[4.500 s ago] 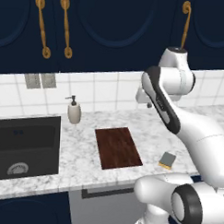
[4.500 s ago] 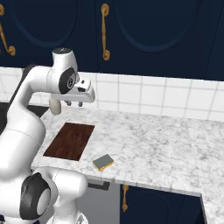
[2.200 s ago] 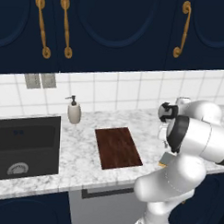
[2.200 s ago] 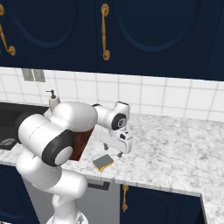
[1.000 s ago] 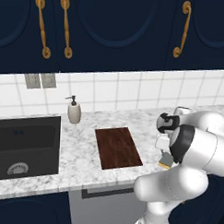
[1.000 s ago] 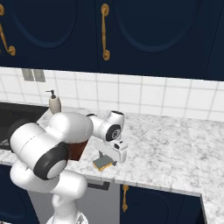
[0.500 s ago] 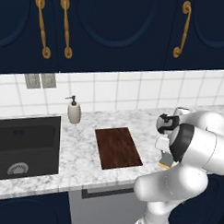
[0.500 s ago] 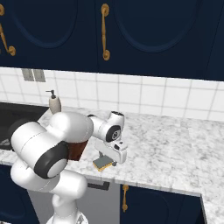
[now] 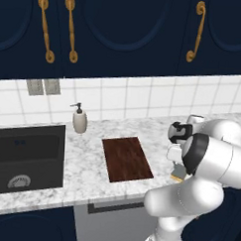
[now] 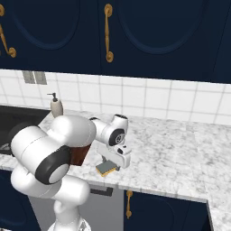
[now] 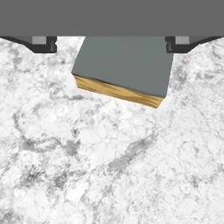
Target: Pick up the sponge from the counter and clean the cutting board by briefly scrubbing or pressing down on the cutting board. Once finished, release the sponge.
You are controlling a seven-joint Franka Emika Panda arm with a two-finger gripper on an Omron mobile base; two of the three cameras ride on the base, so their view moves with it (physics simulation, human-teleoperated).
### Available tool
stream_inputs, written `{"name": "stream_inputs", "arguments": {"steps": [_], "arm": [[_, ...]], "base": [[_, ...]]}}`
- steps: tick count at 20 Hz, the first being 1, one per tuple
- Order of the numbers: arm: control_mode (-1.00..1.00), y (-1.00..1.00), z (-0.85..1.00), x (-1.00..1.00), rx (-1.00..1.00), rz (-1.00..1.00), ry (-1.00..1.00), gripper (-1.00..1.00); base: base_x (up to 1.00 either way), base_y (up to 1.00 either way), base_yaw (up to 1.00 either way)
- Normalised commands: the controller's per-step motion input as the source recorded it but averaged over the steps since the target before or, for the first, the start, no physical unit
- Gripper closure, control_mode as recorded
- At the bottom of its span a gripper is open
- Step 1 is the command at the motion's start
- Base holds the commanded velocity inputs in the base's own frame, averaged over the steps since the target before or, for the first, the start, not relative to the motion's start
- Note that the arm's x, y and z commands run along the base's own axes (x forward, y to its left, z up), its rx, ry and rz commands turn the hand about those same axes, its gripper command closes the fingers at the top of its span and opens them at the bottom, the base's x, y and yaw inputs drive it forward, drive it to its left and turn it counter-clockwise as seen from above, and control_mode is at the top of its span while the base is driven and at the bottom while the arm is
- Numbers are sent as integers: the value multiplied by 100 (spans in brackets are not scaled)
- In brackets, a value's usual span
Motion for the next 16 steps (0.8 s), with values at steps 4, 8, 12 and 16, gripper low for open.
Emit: {"name": "stream_inputs", "arguments": {"steps": [4, 8, 12, 16], "arm": [[-100, 13, 0, 0, 0, -3, 0, -100], [-100, 12, 0, 0, 0, -3, 0, -100], [-100, 5, 0, 0, 0, -3, 0, -100], [-100, 3, -7, -1, 0, -3, 0, -100]], "base": [[0, 0, 0], [0, 0, 0], [0, 0, 0], [0, 0, 0]]}}
